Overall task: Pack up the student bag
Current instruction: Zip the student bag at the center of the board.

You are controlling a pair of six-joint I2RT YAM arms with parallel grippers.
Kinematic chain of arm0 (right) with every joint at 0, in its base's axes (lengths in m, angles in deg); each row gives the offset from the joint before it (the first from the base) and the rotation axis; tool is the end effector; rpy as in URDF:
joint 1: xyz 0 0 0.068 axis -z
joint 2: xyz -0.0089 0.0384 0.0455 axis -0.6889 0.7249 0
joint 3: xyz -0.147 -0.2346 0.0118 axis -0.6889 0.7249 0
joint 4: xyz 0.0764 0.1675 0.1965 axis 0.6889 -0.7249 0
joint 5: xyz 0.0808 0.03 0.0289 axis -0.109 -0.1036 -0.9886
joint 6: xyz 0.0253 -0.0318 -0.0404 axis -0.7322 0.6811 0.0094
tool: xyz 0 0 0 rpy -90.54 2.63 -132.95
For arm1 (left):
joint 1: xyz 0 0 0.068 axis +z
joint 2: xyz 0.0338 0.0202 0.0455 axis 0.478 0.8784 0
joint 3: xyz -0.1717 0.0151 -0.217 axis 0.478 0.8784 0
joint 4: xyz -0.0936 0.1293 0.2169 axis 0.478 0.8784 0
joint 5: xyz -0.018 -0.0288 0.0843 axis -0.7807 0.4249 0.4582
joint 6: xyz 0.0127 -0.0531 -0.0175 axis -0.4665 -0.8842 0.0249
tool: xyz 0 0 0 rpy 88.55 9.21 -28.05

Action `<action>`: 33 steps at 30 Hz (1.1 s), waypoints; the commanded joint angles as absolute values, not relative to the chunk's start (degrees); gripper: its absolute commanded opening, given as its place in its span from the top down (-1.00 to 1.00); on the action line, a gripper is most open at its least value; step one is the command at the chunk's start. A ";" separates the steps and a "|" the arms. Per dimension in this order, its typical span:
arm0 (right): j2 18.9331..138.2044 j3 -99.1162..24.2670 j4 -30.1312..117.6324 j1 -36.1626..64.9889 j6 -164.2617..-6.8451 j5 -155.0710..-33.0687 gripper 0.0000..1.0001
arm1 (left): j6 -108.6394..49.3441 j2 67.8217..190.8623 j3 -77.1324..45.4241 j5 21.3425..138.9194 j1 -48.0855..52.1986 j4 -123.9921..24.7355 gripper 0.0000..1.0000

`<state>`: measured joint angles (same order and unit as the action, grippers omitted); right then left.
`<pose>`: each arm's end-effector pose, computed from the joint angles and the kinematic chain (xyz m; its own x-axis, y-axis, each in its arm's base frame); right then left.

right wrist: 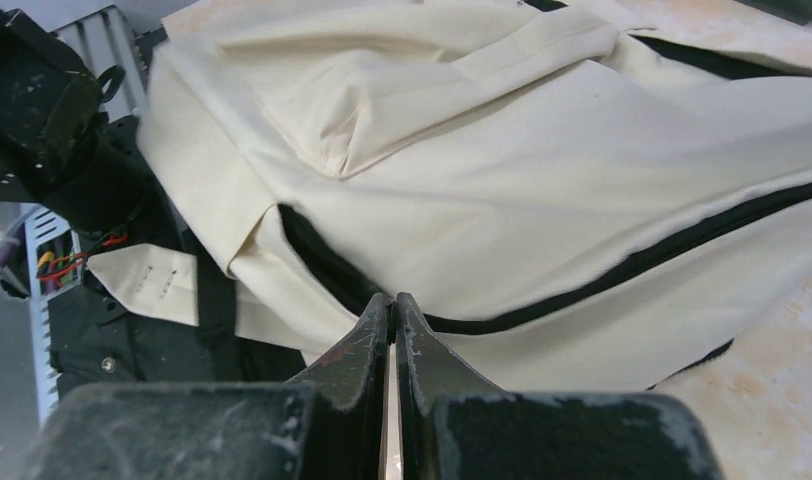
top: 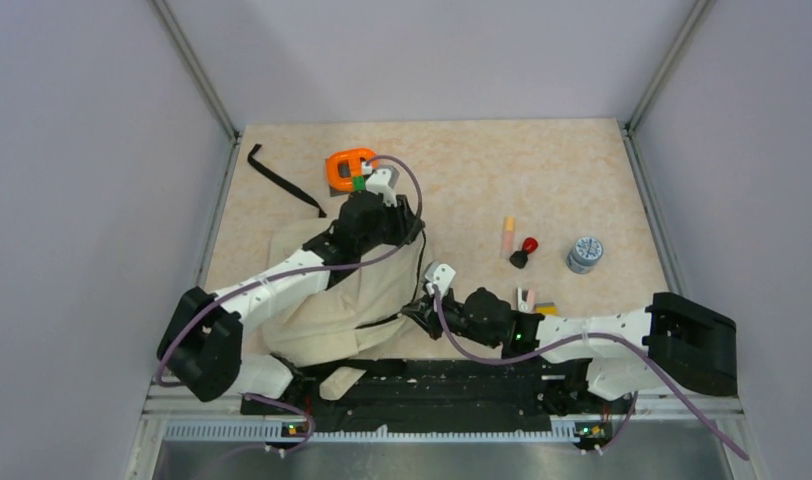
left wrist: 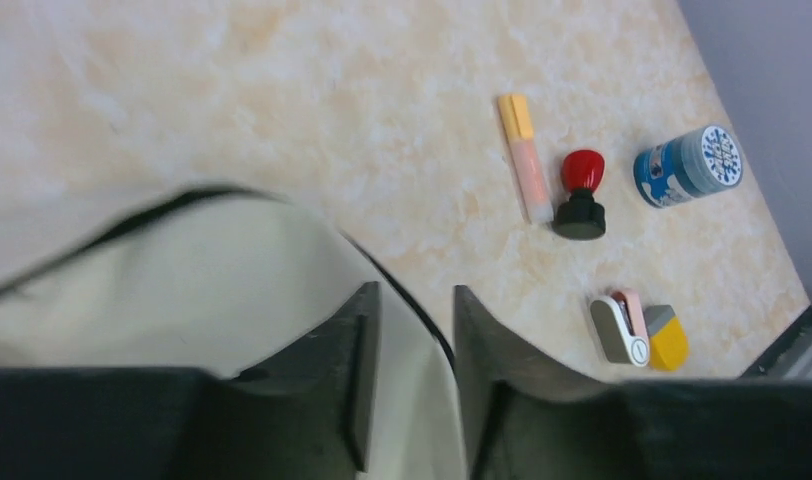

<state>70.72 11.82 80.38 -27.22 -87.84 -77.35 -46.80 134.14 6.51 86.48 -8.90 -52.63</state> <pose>0.0955 0.2544 0.2053 -0.2004 -0.1002 -0.9746 -0.8604 0.4938 0.1262 0.2587 -0.1998 0.2526 -0.6011 -0.1448 -0.7859 0.3908 0.8046 -0.4471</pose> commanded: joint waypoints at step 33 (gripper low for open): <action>68.16 13.76 82.10 -26.54 -89.33 -82.05 1.00 | -43.41 120.45 14.82 68.41 -13.04 -30.06 -0.43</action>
<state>69.47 14.33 80.73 -26.78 -89.44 -81.72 -43.70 118.47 14.84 66.68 -11.43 -31.71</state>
